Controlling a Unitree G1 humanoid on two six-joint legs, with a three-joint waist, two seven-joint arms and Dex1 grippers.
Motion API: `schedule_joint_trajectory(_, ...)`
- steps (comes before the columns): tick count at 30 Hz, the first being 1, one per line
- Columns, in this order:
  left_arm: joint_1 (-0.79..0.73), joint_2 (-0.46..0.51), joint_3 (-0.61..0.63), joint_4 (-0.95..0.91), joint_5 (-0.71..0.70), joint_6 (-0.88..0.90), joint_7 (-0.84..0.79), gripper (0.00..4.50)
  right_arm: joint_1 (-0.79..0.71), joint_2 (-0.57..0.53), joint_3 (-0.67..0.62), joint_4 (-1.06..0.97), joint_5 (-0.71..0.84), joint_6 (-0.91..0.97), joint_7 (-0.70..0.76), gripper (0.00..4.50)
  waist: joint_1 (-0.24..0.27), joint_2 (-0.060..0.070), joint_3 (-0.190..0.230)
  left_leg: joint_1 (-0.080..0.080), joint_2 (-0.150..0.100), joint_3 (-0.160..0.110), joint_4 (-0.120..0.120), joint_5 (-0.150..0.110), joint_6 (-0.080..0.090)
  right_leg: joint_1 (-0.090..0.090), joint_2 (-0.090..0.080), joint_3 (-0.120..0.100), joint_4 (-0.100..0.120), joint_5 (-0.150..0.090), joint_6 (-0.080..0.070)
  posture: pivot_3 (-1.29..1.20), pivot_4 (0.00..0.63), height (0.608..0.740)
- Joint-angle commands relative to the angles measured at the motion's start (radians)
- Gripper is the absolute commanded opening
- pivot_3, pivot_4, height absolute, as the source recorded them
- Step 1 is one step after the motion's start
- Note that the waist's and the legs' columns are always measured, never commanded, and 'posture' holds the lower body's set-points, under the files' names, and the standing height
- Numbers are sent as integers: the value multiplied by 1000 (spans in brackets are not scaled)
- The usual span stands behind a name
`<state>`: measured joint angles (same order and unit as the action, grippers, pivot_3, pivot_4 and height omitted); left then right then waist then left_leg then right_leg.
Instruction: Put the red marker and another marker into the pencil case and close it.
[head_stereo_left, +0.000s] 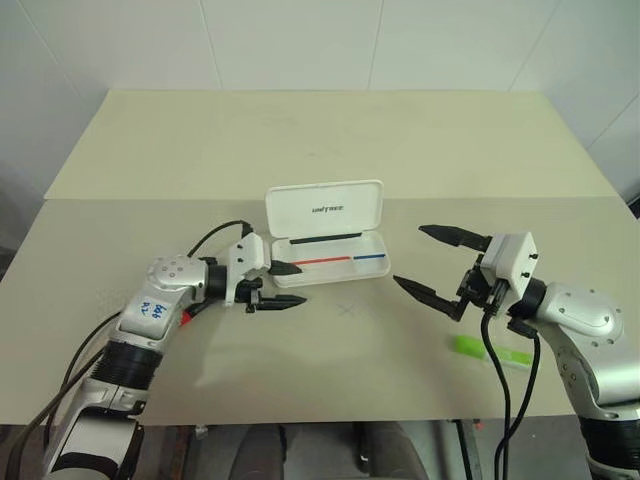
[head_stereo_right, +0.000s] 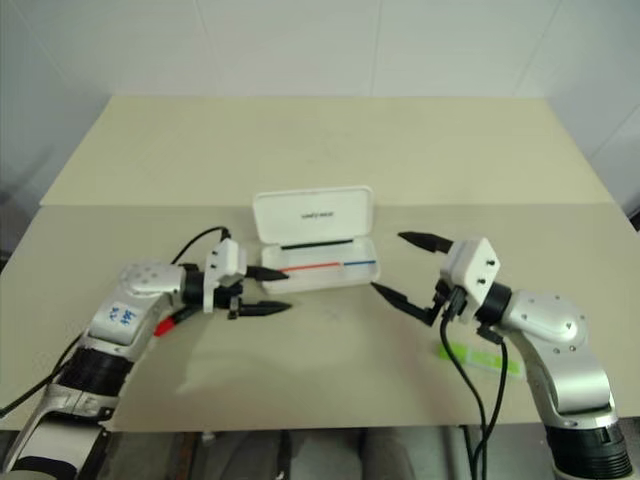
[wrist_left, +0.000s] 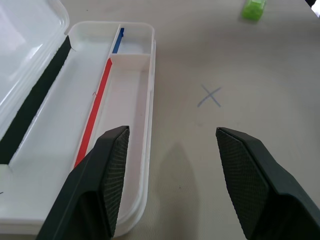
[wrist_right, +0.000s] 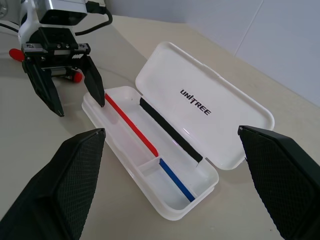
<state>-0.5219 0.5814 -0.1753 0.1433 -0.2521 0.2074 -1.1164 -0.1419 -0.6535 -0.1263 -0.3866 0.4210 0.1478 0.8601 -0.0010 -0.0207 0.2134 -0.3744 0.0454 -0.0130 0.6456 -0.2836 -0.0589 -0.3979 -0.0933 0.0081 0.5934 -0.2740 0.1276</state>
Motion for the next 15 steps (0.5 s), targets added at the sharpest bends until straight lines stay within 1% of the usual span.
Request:
schedule_joint_trajectory(1,-41,-12,-14,25,23,-19,-15,2912,-2,6,-22,-50,6,-9,-27,4500,0,0,0,0,0,0,0,0,0,0,0,0,0,0,0,0,150,740)
schedule_joint_trajectory(5,-61,-20,-28,55,51,5,-7,2912,-10,9,-19,-62,6,-7,-45,4500,-1,0,0,0,0,0,1,0,0,0,0,0,0,0,0,0,150,740)
schedule_joint_trajectory(9,-72,-31,-29,78,49,33,-7,2912,-18,10,-17,-73,8,-6,-59,4500,-1,0,0,0,0,0,0,0,0,0,0,0,0,0,0,0,150,740)
schedule_joint_trajectory(12,-82,-25,-44,88,64,47,-23,2912,-28,11,-15,-79,9,-3,-67,4500,0,0,0,0,0,0,0,0,0,0,0,0,0,0,0,0,150,740)
schedule_joint_trajectory(15,-104,-10,-80,105,110,58,-30,2912,-54,13,-12,-82,13,1,-73,4500,-1,0,0,0,0,0,1,0,0,0,0,0,1,0,0,0,150,740)
